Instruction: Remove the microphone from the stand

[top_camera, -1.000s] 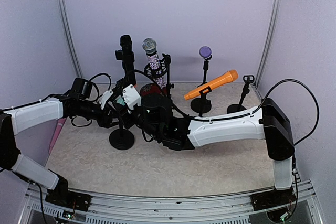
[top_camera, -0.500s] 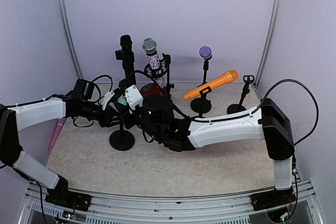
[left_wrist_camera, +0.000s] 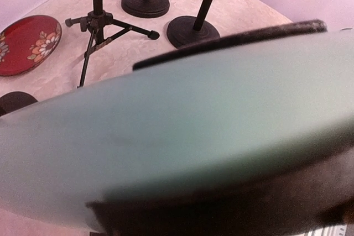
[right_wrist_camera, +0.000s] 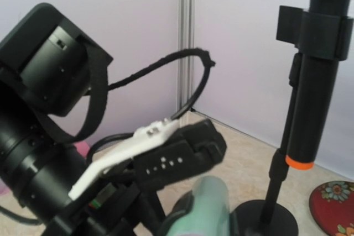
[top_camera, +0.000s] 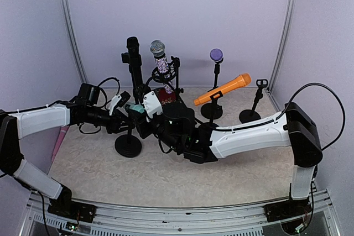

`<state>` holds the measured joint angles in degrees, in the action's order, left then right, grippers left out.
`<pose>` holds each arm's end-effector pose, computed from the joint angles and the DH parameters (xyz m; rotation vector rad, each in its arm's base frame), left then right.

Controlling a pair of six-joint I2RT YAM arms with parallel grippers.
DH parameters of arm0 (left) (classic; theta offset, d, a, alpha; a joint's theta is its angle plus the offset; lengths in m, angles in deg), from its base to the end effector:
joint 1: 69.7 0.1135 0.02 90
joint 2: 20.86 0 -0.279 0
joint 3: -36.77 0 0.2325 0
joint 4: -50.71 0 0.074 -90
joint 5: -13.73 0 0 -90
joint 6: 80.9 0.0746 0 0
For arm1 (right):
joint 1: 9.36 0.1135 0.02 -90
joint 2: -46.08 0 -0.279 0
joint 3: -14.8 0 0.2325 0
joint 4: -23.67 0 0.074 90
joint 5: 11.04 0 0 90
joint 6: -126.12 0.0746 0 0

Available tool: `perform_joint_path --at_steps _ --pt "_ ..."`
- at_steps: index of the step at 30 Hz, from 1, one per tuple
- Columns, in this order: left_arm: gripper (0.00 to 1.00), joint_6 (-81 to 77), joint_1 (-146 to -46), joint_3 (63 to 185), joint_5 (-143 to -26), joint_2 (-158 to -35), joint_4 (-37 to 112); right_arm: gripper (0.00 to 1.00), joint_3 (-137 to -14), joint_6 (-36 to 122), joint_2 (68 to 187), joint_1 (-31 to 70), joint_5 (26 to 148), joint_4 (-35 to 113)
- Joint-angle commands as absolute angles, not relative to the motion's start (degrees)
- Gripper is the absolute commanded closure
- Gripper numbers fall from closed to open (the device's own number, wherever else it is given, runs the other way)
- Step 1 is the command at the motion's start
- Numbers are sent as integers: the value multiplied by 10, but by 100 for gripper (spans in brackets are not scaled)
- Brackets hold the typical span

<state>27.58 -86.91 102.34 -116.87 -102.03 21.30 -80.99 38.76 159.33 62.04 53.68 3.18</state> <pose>0.2660 -0.1332 0.2343 1.0091 2.0192 -0.8151 0.1875 0.4573 0.3076 -0.5624 1.4592 0.6936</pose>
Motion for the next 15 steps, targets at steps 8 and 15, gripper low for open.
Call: perform_joint_path --at_steps 8,15 --pt "100 241 -837 1017 -1076 -1030 283 100 -741 335 1457 674 467 -31" --pt "100 238 -819 1018 -1063 -1037 287 100 -719 311 1419 691 448 -36"
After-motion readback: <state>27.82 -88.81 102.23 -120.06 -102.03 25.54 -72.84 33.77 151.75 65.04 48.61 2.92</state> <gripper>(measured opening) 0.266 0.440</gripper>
